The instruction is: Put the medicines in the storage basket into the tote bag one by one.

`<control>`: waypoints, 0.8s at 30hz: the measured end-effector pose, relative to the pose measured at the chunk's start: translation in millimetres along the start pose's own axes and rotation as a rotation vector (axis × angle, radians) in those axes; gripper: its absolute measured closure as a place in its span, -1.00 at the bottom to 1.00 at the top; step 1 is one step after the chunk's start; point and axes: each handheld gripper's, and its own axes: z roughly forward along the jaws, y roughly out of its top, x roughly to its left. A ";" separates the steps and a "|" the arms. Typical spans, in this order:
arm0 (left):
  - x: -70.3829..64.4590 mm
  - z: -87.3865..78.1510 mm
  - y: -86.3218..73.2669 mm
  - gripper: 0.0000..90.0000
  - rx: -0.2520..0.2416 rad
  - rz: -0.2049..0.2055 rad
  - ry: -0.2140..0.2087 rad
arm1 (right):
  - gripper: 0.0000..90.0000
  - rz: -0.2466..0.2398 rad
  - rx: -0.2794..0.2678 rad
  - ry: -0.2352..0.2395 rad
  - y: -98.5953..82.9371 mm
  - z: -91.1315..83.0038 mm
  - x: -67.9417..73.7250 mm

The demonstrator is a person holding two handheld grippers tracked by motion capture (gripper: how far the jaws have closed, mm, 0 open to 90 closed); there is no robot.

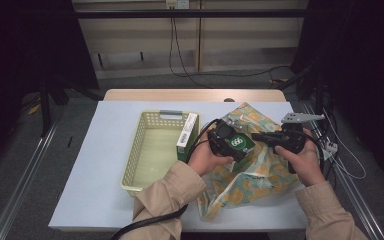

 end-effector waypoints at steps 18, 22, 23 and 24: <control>10.4 -35.2 0.6 -0.78 -0.043 -0.035 -0.041 | 1.00 0.014 0.009 0.002 -5.8 6.6 -2.3; 13.5 -60.5 -7.0 -0.77 -0.043 -0.014 -0.041 | 1.00 0.011 0.015 -0.004 -6.1 8.1 -2.0; 15.5 -66.3 -9.7 -0.77 -0.047 -0.018 -0.026 | 1.00 0.010 0.014 -0.004 -6.4 8.3 -2.2; 18.2 -71.8 -12.6 -0.77 -0.047 -0.022 -0.017 | 1.00 0.010 0.014 -0.005 -6.6 8.1 -2.3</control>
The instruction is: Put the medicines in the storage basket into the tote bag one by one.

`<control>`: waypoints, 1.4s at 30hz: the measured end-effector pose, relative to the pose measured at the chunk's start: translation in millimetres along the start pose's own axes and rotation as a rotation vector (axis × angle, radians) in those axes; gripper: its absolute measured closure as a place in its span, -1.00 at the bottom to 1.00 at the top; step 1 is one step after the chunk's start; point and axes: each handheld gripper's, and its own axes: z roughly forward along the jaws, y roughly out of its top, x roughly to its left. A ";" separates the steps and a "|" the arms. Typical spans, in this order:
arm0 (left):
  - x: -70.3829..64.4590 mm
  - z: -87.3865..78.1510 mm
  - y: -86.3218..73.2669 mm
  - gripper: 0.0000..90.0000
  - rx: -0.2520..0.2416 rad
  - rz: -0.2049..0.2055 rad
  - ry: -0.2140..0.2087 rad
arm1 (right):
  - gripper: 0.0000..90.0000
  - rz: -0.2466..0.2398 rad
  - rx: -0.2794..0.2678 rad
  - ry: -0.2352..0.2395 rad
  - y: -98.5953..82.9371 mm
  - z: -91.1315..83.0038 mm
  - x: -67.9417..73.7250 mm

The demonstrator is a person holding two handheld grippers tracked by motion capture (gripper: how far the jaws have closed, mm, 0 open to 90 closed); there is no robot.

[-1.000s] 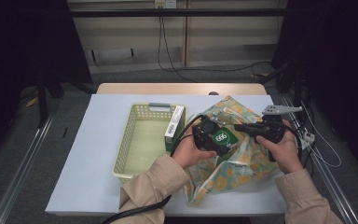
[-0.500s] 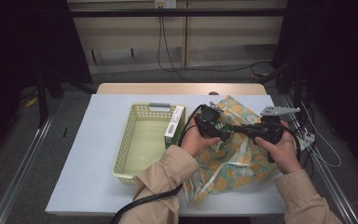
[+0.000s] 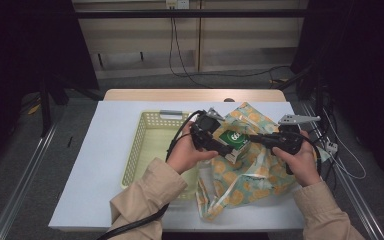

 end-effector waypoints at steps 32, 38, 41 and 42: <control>62.9 -17.0 -72.3 0.13 0.104 -0.199 0.223 | 1.00 -0.011 0.009 -0.015 -2.2 1.5 2.4; 75.4 -35.6 -84.3 0.39 0.061 -0.269 0.258 | 1.00 -0.014 0.008 -0.018 -1.9 1.5 3.0; 77.0 -46.2 -87.8 0.40 0.031 -0.271 0.262 | 1.00 -0.009 0.005 -0.019 -1.4 1.0 3.1; 76.9 -50.3 -87.9 0.40 0.023 -0.273 0.251 | 1.00 -0.009 0.006 -0.019 -1.4 1.1 2.9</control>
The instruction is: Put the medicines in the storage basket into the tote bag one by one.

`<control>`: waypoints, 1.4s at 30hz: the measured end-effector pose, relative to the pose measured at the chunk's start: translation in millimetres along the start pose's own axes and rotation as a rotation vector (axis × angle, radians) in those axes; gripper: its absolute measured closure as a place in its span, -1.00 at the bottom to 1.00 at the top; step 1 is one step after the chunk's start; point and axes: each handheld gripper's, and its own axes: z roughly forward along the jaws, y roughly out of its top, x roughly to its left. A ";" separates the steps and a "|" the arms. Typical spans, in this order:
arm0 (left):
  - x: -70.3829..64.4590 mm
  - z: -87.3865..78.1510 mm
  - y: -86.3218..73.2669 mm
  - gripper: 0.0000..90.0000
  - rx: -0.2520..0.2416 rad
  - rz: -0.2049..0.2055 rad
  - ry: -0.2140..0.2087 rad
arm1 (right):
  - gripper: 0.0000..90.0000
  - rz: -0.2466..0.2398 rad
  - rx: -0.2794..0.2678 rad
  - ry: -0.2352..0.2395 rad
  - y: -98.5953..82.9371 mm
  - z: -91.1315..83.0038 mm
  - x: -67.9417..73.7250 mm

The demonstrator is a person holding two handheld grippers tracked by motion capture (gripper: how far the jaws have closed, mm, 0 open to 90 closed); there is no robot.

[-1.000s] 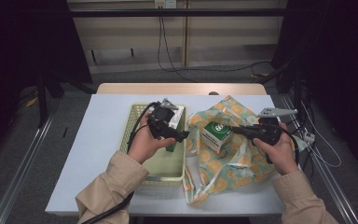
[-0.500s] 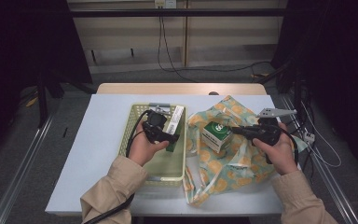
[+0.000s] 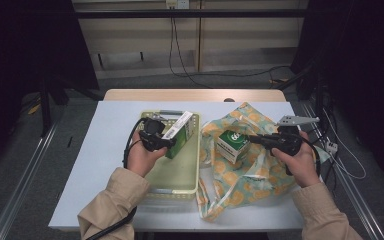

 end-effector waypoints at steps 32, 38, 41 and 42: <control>-53.9 -98.9 16.9 0.40 -0.079 0.252 -0.278 | 1.00 -0.030 0.029 -0.031 19.2 -9.4 -0.8; -70.4 -81.3 12.3 0.40 -0.038 0.285 -0.330 | 1.00 -0.030 0.030 -0.026 19.6 -7.3 0.4; -78.1 -71.3 12.3 0.40 -0.025 0.298 -0.346 | 1.00 -0.029 0.028 -0.025 19.6 -7.5 0.1; -80.8 -67.6 12.4 0.40 -0.019 0.305 -0.347 | 1.00 -0.029 0.028 -0.026 19.5 -7.8 0.1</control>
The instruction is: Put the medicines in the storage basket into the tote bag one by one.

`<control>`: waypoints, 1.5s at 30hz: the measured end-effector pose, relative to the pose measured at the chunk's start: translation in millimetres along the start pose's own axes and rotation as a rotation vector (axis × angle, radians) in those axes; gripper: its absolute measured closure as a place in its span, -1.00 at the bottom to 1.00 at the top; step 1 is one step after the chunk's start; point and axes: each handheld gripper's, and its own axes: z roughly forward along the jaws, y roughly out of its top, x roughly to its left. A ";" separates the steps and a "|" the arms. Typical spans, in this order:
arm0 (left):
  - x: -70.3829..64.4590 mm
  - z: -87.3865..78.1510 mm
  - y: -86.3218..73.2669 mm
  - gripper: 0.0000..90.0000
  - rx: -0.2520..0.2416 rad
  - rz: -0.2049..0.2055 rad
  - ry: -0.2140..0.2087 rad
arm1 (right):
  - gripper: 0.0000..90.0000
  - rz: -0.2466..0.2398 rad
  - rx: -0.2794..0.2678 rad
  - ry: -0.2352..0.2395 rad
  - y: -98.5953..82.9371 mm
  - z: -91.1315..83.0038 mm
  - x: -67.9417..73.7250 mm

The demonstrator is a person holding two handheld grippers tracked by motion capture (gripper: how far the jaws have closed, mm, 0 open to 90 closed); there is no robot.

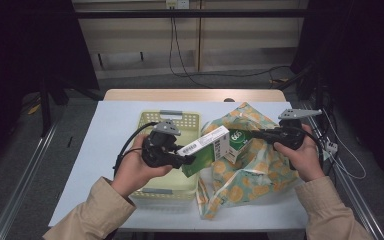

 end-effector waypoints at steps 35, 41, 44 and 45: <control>-9.5 116.4 41.2 0.40 0.064 -0.012 -0.009 | 1.00 -0.002 -0.034 0.002 3.7 -13.1 -0.4; -9.2 124.4 46.4 0.40 0.059 -0.019 0.009 | 1.00 -0.002 -0.039 0.001 5.3 -15.8 -0.7; -9.0 128.6 47.9 0.40 0.055 -0.026 0.012 | 1.00 -0.002 -0.039 0.001 5.3 -16.0 -0.8; -8.5 129.4 48.1 0.40 0.056 -0.023 0.012 | 1.00 -0.001 -0.040 0.002 5.4 -16.0 -0.9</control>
